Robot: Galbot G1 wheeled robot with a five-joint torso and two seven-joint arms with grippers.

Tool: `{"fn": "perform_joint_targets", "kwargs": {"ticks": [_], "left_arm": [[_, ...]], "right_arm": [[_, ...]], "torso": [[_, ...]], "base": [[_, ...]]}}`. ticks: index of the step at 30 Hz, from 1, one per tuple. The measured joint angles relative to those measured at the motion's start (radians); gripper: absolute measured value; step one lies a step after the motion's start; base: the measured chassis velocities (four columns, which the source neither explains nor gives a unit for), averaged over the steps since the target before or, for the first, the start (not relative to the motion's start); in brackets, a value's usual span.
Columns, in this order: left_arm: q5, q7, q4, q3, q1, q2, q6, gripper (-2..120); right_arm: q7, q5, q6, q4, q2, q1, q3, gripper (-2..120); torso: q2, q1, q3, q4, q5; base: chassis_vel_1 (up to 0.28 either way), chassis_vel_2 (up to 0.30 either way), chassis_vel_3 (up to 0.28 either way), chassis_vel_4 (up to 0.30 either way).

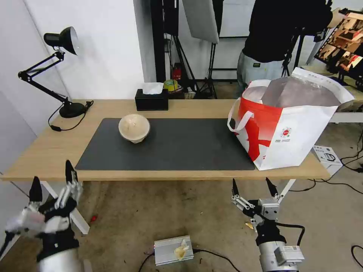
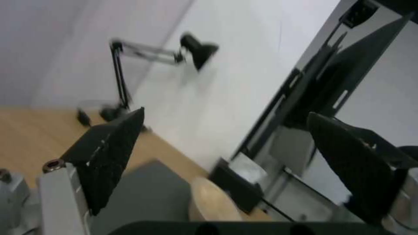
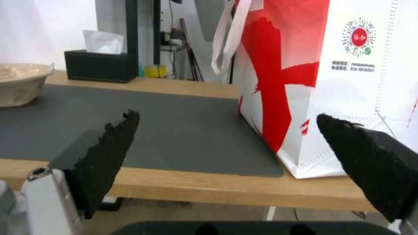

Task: Pick up the trash from the table and place it into the takeout bag.

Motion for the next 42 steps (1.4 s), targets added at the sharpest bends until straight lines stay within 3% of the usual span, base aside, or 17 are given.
{"fn": "perform_joint_targets", "kwargs": {"ticks": [7,13,18,28,31,38,42], "left_arm": [[-0.264,-0.086,-0.001,-0.014,-0.127,0.122,0.102,100],[-0.381,-0.142,0.003,-0.014,-0.202,0.159,0.140,100],[-0.642,-0.197,0.053,-0.019,-0.334,0.241,0.197,100],[-0.826,-0.224,0.170,0.030,-0.526,0.324,0.235,100],[-0.896,-0.247,0.262,0.068,-0.635,0.349,0.254,100],[-0.984,-0.293,0.369,0.097,-0.725,0.363,0.336,100],[-0.992,-0.320,0.421,0.113,-0.759,0.363,0.342,100]], "right_arm": [[0.000,0.000,0.000,0.000,0.000,0.000,0.000,100],[0.000,0.000,0.000,0.000,0.000,0.000,0.000,100],[0.000,0.000,0.000,0.000,0.000,0.000,0.000,100],[0.000,0.000,0.000,0.000,0.000,0.000,0.000,100],[0.000,0.000,0.000,0.000,0.000,0.000,0.000,100],[0.000,0.000,0.000,0.000,0.000,0.000,0.000,100],[0.000,0.000,0.000,0.000,0.000,0.000,0.000,100]], "torso": [[0.000,0.000,0.000,0.0002,0.0002],[0.000,0.000,0.000,-0.0001,0.0001],[0.000,0.000,0.000,0.0002,0.0003],[0.000,0.000,0.000,0.0001,0.0003],[0.000,0.000,0.000,0.0000,0.0004],[0.000,0.000,0.000,0.0001,0.0002],[0.000,0.000,0.000,0.0001,0.0002]], "base": [[0.000,0.000,0.000,0.000],[0.000,0.000,0.000,0.000],[0.000,0.000,0.000,0.000],[0.000,0.000,0.000,0.000],[0.000,0.000,0.000,0.000],[0.000,0.000,0.000,0.000],[0.000,0.000,0.000,0.000]]}}
